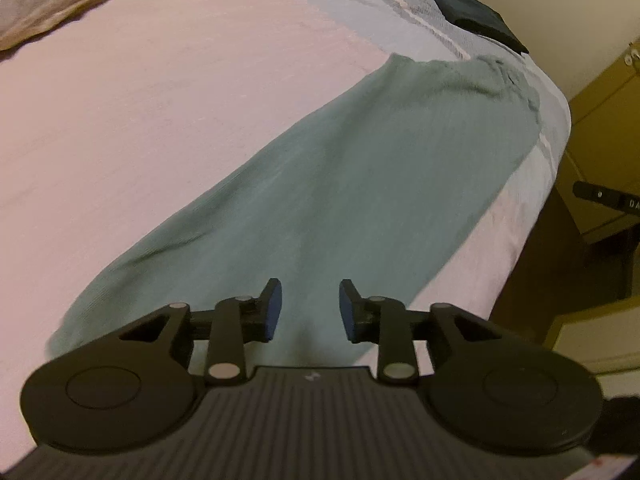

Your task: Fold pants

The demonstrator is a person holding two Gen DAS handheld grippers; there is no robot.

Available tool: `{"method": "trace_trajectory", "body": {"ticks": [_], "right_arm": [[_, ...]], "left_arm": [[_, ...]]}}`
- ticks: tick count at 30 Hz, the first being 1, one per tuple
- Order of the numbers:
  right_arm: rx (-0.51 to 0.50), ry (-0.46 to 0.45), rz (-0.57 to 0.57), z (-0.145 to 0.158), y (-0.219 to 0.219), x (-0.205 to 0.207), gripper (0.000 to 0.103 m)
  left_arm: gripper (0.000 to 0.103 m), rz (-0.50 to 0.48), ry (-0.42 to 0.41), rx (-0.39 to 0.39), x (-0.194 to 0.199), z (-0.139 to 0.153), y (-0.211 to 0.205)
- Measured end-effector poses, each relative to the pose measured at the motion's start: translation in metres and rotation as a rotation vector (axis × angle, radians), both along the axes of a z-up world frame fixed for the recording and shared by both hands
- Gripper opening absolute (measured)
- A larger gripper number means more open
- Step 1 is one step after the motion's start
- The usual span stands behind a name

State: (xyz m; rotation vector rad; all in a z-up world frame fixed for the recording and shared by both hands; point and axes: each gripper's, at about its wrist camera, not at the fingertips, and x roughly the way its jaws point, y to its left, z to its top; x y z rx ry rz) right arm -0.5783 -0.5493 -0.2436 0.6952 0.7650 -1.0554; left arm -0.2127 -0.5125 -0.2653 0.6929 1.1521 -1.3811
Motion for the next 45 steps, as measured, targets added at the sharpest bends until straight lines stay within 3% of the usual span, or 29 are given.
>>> {"method": "trace_trajectory", "body": {"ticks": [5, 8, 14, 18, 23, 28, 32, 38, 45], "right_arm": [[-0.012, 0.012, 0.118, 0.017, 0.042, 0.038, 0.064], [0.008, 0.037, 0.190, 0.011, 0.057, 0.053, 0.065], [-0.031, 0.071, 0.388, -0.002, 0.084, 0.082, 0.065], [-0.082, 0.065, 0.548, -0.012, 0.106, 0.104, 0.065], [-0.132, 0.071, 0.733, -0.019, 0.145, 0.146, 0.065], [-0.204, 0.079, 0.910, -0.020, 0.193, 0.194, 0.065], [-0.221, 0.119, 0.936, -0.049, 0.229, 0.241, 0.065], [-0.305, 0.288, 1.041, -0.116, 0.277, 0.322, 0.065], [-0.418, 0.528, 1.186, -0.188, 0.295, 0.366, 0.064]], "left_arm": [[0.033, 0.021, -0.026, 0.002, 0.020, 0.008, 0.055], [0.036, 0.048, -0.041, 0.015, 0.026, 0.008, 0.083], [0.037, 0.044, -0.153, 0.036, 0.026, 0.014, 0.131], [0.044, 0.001, -0.238, 0.037, 0.026, 0.023, 0.153], [0.050, -0.158, -0.349, 0.017, 0.030, 0.028, 0.174], [0.067, -0.399, -0.464, -0.049, 0.041, 0.015, 0.182], [0.072, -0.614, -0.487, -0.120, 0.062, -0.003, 0.180], [0.074, -0.879, -0.526, -0.249, 0.097, -0.046, 0.177], [0.081, -1.091, -0.568, -0.381, 0.116, -0.084, 0.174]]}}
